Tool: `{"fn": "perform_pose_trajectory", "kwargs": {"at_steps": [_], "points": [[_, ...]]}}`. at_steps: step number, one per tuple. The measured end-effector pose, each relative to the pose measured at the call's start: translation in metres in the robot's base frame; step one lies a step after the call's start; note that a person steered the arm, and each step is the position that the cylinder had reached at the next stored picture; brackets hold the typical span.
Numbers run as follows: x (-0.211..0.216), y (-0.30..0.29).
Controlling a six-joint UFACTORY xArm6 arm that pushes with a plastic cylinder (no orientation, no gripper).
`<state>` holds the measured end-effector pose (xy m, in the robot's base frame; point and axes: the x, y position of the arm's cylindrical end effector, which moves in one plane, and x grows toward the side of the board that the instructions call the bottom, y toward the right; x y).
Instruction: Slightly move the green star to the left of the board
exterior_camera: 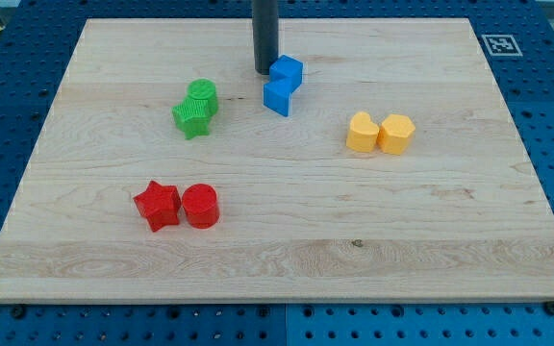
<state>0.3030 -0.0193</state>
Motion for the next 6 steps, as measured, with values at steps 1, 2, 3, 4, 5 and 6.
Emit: {"fn": "perform_pose_trajectory", "kwargs": {"at_steps": [1, 2, 3, 4, 5, 6], "points": [[0.003, -0.011], [0.008, -0.041], [0.008, -0.041], [0.016, -0.052], [0.034, -0.054], [0.056, -0.054]]}}
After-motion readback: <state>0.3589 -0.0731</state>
